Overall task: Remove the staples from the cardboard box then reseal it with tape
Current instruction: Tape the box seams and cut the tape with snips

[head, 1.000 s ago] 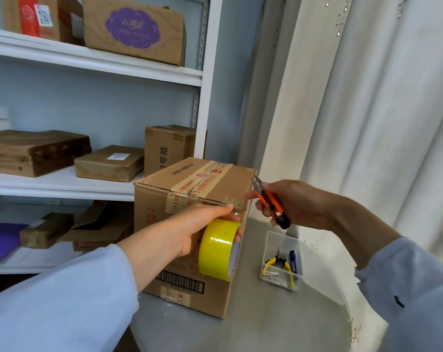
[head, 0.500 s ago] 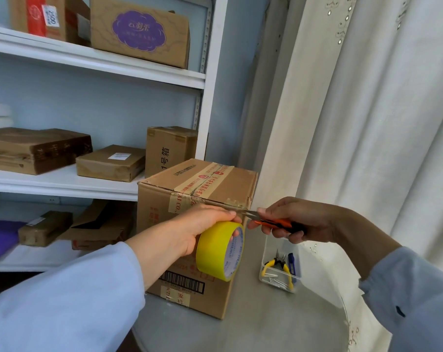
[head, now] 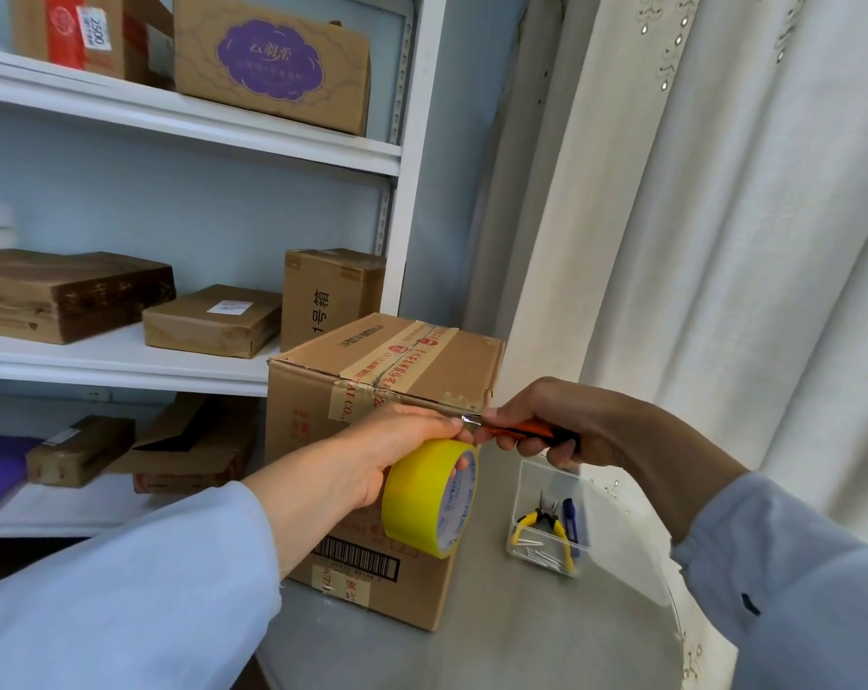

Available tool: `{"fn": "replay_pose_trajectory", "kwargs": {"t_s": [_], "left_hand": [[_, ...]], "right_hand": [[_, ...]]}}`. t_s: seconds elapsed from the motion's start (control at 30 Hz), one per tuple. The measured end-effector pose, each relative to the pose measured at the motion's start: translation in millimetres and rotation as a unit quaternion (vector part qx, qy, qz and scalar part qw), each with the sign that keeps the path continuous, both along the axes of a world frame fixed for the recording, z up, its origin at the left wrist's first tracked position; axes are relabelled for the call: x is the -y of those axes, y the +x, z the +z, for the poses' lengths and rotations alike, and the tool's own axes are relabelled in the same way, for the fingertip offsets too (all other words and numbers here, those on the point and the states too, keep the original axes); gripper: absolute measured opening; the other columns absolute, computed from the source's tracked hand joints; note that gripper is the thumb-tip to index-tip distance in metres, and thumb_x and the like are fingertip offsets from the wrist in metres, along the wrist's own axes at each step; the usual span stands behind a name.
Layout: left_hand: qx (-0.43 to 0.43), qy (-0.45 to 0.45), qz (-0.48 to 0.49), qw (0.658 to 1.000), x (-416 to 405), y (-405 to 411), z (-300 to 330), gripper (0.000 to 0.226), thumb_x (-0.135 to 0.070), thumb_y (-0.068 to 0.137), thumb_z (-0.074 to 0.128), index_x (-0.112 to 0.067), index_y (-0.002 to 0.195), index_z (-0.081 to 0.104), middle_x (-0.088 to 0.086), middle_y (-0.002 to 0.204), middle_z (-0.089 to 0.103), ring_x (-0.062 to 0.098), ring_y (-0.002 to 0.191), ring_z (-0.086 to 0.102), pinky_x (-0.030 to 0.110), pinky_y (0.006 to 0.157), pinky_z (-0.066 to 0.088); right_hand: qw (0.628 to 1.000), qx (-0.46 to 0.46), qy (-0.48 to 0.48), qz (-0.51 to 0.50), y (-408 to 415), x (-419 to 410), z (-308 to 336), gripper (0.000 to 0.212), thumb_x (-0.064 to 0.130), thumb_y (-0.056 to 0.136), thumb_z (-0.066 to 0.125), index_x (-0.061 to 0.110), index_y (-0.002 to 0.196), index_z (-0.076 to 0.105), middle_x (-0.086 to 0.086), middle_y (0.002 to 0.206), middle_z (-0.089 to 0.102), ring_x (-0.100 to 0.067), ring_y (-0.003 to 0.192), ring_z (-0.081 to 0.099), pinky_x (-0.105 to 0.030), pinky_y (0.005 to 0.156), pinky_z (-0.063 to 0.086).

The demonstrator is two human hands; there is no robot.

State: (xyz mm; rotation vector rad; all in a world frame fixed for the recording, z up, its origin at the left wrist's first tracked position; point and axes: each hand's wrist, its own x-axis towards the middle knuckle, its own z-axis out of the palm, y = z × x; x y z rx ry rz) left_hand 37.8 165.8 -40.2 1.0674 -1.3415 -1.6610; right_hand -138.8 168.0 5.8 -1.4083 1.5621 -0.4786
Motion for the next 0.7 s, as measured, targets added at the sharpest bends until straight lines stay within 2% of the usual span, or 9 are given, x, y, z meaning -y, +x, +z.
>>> {"fn": "replay_pose_trajectory", "kwargs": {"t_s": [0.1, 0.2, 0.27, 0.37, 0.5, 0.6, 0.7], "left_hand": [[-0.007, 0.007, -0.004, 1.000, -0.9, 1.7, -0.1, 0.013, -0.009, 0.090, 0.061, -0.004, 0.080, 0.067, 0.011, 0.053, 0.065, 0.014, 0.038, 0.059, 0.019, 0.039, 0.048], [0.007, 0.006, -0.010, 1.000, 0.6, 2.2, -2.6, 0.014, -0.014, 0.090, 0.062, -0.008, 0.080, 0.070, 0.011, 0.057, 0.067, 0.014, 0.041, 0.060, 0.019, 0.043, 0.049], [0.014, 0.000, -0.011, 1.000, 2.7, 3.1, -3.5, 0.018, -0.019, 0.090, 0.062, -0.011, 0.077, 0.071, 0.009, 0.060, 0.069, 0.014, 0.047, 0.063, 0.021, 0.050, 0.052], [0.005, 0.004, -0.002, 1.000, 4.5, 3.1, -3.7, 0.026, -0.024, 0.092, 0.059, -0.014, 0.071, 0.071, 0.009, 0.062, 0.069, 0.016, 0.050, 0.064, 0.026, 0.061, 0.053], [-0.008, 0.006, 0.007, 1.000, 4.2, 2.6, -3.5, 0.022, -0.019, 0.093, 0.058, -0.011, 0.075, 0.067, 0.009, 0.054, 0.065, 0.015, 0.038, 0.058, 0.020, 0.045, 0.048], [-0.007, 0.010, 0.010, 1.000, 4.9, 4.5, -3.1, 0.013, -0.018, 0.092, 0.059, -0.010, 0.085, 0.066, 0.010, 0.053, 0.064, 0.016, 0.036, 0.056, 0.021, 0.042, 0.049], [-0.017, 0.024, 0.000, 1.000, 2.3, 4.8, -1.4, 0.015, -0.017, 0.094, 0.056, -0.006, 0.087, 0.063, 0.012, 0.049, 0.061, 0.017, 0.033, 0.054, 0.021, 0.038, 0.048]], "right_hand": [[0.999, -0.027, -0.026, 0.001, -0.2, -4.2, 2.2, 0.030, 0.027, 0.091, 0.061, 0.001, 0.105, 0.070, 0.003, 0.064, 0.052, -0.004, 0.046, 0.037, -0.013, 0.034, 0.021], [0.994, -0.097, -0.055, 0.017, -6.1, -12.9, 17.9, 0.032, 0.032, 0.090, 0.061, 0.004, 0.102, 0.073, 0.003, 0.066, 0.053, -0.005, 0.048, 0.038, -0.015, 0.037, 0.021], [0.986, -0.128, -0.111, -0.004, -6.2, -15.7, 31.9, 0.032, 0.034, 0.091, 0.060, 0.007, 0.098, 0.074, 0.003, 0.066, 0.054, -0.006, 0.050, 0.039, -0.017, 0.041, 0.023], [0.969, -0.102, -0.221, -0.051, 8.1, -13.3, 36.0, 0.028, 0.035, 0.092, 0.060, 0.011, 0.100, 0.072, 0.002, 0.073, 0.061, -0.007, 0.059, 0.048, -0.018, 0.049, 0.033], [0.964, -0.085, -0.250, -0.024, 35.5, -5.0, 10.3, 0.022, 0.032, 0.093, 0.058, 0.015, 0.103, 0.067, 0.006, 0.079, 0.063, -0.005, 0.070, 0.056, -0.019, 0.057, 0.042], [0.963, -0.111, -0.245, -0.018, 43.2, 2.1, 4.3, 0.023, 0.029, 0.093, 0.060, 0.013, 0.110, 0.064, 0.008, 0.082, 0.058, -0.006, 0.073, 0.054, -0.018, 0.056, 0.043], [0.968, -0.122, -0.219, -0.013, 45.4, 5.9, 8.0, 0.028, 0.027, 0.094, 0.058, 0.010, 0.116, 0.061, 0.006, 0.083, 0.057, -0.007, 0.074, 0.053, -0.018, 0.056, 0.042]]}}
